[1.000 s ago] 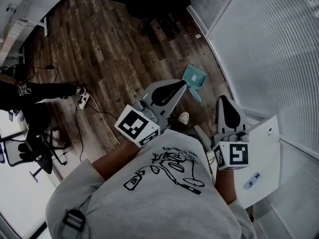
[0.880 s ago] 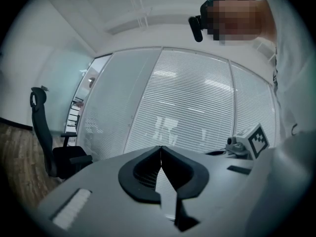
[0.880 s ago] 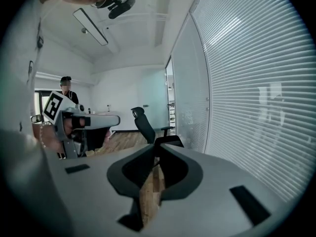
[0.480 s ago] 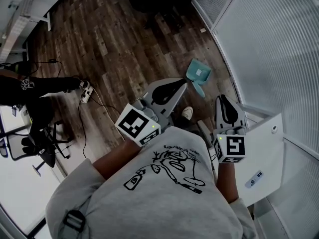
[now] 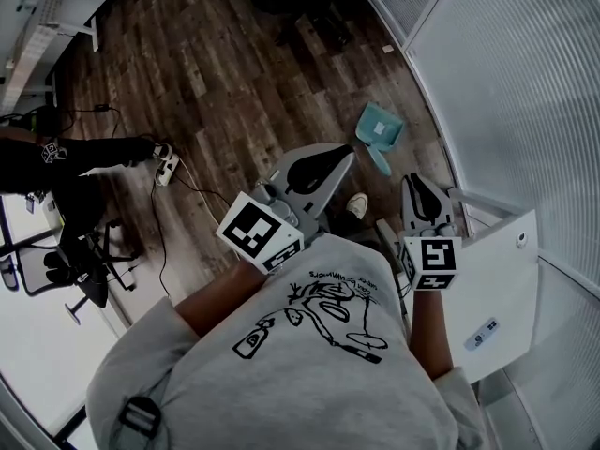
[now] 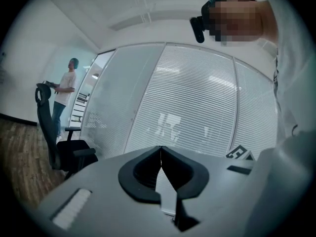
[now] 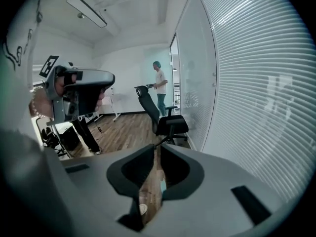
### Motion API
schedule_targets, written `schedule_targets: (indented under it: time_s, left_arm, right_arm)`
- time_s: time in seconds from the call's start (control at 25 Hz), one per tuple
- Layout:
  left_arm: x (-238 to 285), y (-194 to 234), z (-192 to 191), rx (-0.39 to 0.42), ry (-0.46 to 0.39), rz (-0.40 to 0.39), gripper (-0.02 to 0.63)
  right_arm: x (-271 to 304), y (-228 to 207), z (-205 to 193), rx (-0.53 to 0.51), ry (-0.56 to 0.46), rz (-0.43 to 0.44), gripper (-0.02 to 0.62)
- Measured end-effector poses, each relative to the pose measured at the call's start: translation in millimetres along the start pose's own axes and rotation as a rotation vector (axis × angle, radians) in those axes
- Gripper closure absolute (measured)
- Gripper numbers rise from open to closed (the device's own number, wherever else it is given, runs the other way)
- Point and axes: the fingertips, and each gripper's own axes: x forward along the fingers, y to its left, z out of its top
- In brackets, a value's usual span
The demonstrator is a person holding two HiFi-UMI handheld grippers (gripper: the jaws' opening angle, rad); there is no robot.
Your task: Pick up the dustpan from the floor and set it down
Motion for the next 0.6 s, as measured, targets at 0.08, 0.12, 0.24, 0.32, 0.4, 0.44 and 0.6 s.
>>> schedule_targets:
  time_s: [0.08,0.12,0.24,0.32,0.4,0.44,0.6]
  left_arm:
    - [0,2,-1,-0.004,0.004,0.003,0.604]
    - [-1,2,-2,-0.007,0.006,0.005,0.603]
    - [-4,4,-3,-0.013,0.011,0.010,0.604]
    - [-5,4,-5,-0.015,0.015,0.012,0.603]
    - [-6,3,-8,-0.017,0.018,0.015,0.603]
    - [-6,3,-10,-0.018,0.019,0.017,0.603]
    - [-9,3,-12,-0.022,0.020,0.022,0.603]
  right_arm:
    - [6,1,-9,0.013,0.026,0.018,0.588]
    - [9,1,-13,0.017,0.037,0.024,0.588]
    - [16,4,-23,0.011,0.066,0.034,0.588]
    - [21,5,-32,0.007,0.084,0.041,0.586]
    - [26,4,-42,0.006,0.102,0.048,0.586]
    - [28,3,-48,0.006,0.111,0.050,0.586]
    - [36,4,-68,-0.002,0.152,0.063,0.548]
